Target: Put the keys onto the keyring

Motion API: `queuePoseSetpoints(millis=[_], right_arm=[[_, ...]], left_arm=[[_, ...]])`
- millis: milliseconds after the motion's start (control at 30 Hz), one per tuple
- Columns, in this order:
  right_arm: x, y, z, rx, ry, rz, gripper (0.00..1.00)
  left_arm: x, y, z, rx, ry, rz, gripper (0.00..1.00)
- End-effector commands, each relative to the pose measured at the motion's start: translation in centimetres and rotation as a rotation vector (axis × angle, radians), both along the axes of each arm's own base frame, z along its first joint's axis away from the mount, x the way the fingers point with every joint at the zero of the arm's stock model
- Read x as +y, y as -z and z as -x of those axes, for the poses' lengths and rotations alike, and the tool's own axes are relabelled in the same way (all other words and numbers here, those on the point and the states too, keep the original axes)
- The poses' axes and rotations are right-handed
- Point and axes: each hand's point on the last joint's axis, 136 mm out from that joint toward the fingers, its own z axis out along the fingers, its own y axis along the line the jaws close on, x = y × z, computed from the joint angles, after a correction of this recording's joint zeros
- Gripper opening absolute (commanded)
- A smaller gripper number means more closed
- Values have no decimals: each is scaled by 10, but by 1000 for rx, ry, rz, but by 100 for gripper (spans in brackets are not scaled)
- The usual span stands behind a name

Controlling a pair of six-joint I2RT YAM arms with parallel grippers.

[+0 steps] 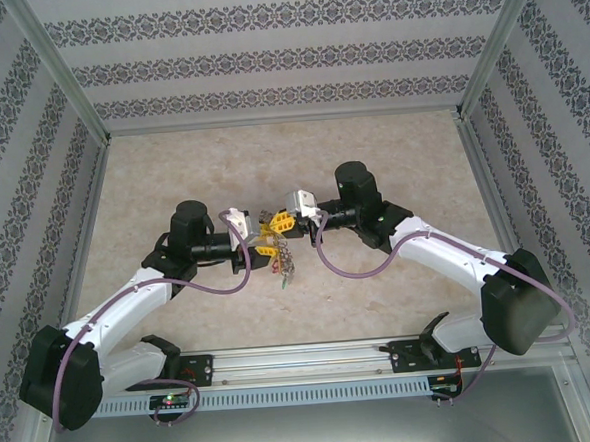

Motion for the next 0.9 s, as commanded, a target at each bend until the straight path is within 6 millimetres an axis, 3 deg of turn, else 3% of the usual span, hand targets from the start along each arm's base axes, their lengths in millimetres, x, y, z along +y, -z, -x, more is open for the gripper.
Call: queuePoseSetpoints(millis=[0,233,433,633,867], right_arm=[[7,-27,8,-55,-57,-60,0],[5,-22,10,-51,-52,-47,0],[2,-12,10,-60,-40,-3,0],[-4,-1,14,-63,-47,66,0],[-6,10,16,-62,-44,109,0]], left_arm=[[-2,-6,2,-70,18,5,31],[2,-2,4,-72,12,-53,11],[5,0,10,-76,27,-87,9],[9,3,11,-75,33,-137,0],[13,-1,11,-82,38,-194,0]])
